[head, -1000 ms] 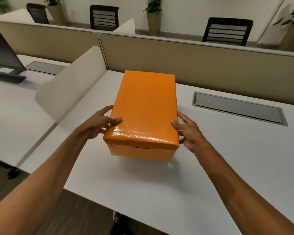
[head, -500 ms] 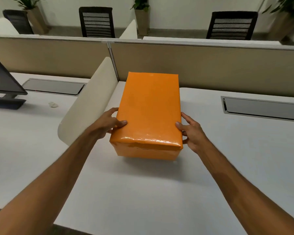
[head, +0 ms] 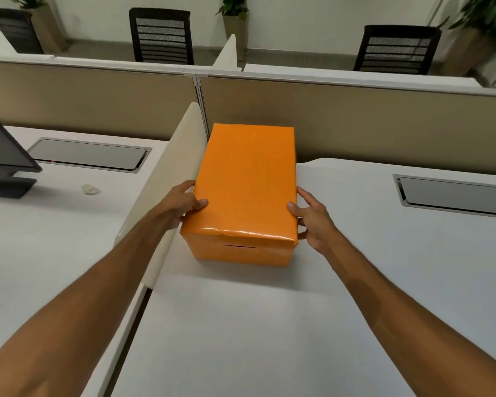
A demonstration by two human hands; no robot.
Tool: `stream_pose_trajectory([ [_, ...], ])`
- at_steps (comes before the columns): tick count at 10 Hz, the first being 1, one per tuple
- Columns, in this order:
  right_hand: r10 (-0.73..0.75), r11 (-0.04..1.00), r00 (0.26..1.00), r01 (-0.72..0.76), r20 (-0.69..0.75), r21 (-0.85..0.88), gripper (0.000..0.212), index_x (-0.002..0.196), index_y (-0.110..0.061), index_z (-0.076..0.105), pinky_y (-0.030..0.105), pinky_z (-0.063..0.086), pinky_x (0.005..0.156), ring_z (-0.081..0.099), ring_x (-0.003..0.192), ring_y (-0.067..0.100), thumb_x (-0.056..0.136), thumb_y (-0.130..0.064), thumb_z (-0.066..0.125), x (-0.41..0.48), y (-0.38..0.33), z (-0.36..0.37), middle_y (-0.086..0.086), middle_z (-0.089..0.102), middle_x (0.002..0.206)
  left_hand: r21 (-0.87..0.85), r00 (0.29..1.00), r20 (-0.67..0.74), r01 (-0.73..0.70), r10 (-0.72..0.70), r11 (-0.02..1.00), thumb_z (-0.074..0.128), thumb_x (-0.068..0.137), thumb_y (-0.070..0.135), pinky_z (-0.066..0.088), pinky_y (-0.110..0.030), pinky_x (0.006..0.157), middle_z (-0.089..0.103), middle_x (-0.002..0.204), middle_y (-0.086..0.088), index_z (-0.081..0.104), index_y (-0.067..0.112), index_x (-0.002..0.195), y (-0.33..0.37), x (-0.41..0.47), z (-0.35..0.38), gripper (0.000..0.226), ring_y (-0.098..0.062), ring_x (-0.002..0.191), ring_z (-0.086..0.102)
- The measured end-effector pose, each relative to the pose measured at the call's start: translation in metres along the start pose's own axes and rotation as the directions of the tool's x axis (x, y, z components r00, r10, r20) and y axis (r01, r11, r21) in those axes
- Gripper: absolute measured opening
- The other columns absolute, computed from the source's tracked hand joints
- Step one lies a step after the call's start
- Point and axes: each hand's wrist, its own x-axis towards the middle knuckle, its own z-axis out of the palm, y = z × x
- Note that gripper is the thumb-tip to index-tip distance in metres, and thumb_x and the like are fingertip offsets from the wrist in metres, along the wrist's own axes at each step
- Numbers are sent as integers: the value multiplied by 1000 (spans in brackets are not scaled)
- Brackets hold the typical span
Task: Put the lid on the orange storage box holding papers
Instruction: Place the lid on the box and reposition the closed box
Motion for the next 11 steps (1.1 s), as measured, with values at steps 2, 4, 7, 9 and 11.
stream_pose_trajectory([
  [2,-5,997,1000,5,3,-76,61,155,-36,27,53,49,80,54,112,30,101,-29,54,18,-7,19,-1,50,131,36,1000,-12,3,-3,999,69,89,16,36,-64,104,43,150,-13,32,29,151,7,21,-16,74,-42,132,43],
  [4,-10,985,999,16,37,-173,64,157,-38,19,59,48,86,52,113,28,102,-37,50,26,-14,22,-3,47,132,38,1000,-25,-12,12,999,69,88,16,35,-65,105,44,150,-13,32,26,152,12,31,-21,74,-43,133,43],
  [7,10,978,999,-3,32,-210,72,157,-36,21,72,44,96,50,131,42,96,-40,59,22,-20,19,9,43,153,314,943,-264,-114,202,943,68,90,29,40,-58,105,48,147,-17,38,16,150,4,19,-2,68,-42,129,50],
  [9,-94,921,994,64,-60,-384,61,151,-26,39,57,49,97,52,131,36,96,-48,56,9,-17,5,10,45,153,587,884,-304,-120,356,800,58,96,28,40,-55,103,46,149,-18,38,15,149,3,1,23,59,-40,132,46],
  [11,-118,898,992,84,-53,-432,50,140,-15,53,41,55,86,64,112,26,97,-39,58,-11,-12,-40,9,59,138,732,805,-214,-243,553,636,54,95,36,36,-54,108,50,146,-19,46,5,143,-3,-19,57,57,-39,133,46],
])
